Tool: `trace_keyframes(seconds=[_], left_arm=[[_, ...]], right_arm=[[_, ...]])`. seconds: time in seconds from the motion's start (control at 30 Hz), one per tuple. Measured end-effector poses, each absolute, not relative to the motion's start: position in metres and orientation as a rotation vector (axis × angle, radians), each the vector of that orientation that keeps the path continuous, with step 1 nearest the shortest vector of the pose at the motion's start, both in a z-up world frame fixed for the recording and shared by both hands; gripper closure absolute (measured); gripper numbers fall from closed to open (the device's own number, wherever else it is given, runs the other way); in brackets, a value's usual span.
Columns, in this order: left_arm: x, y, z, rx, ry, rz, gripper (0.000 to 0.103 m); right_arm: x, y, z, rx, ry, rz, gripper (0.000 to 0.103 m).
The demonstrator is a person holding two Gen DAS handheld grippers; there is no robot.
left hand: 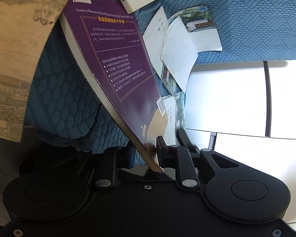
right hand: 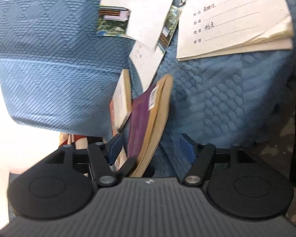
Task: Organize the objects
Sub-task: 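Close the left gripper on the purple book and lift it upright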
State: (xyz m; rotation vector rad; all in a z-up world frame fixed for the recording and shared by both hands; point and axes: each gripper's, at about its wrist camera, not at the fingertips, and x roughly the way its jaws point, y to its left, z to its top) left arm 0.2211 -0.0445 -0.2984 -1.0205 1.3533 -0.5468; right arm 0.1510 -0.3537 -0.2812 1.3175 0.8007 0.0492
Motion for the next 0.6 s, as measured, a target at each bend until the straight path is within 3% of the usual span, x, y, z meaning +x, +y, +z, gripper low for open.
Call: trace_keyframes(seconds=[0.3, 0.37, 0.43, 0.6], left_arm=[[0.210, -0.019, -0.285, -1.005, 1.308, -0.534, 0.084], [0.209, -0.015, -0.283, -1.001, 1.307, -0.523, 0.085], [0.207, -0.012, -0.281, -0.964, 1.311, -0.510, 0.085], [0.206, -0.005, -0.273, -0.992, 1.280, -0.520, 0.083]], right_arm=[[0.190, -0.355, -0.298, 1.303, 0.826, 0.027, 0.041], [0.197, -0.356, -0.298, 1.276, 0.840, 0.030, 0.051], [0.202, -0.354, -0.295, 1.239, 0.846, 0.054, 0.071], [0.201, -0.346, -0.270, 1.122, 0.814, 0.085, 0.076]])
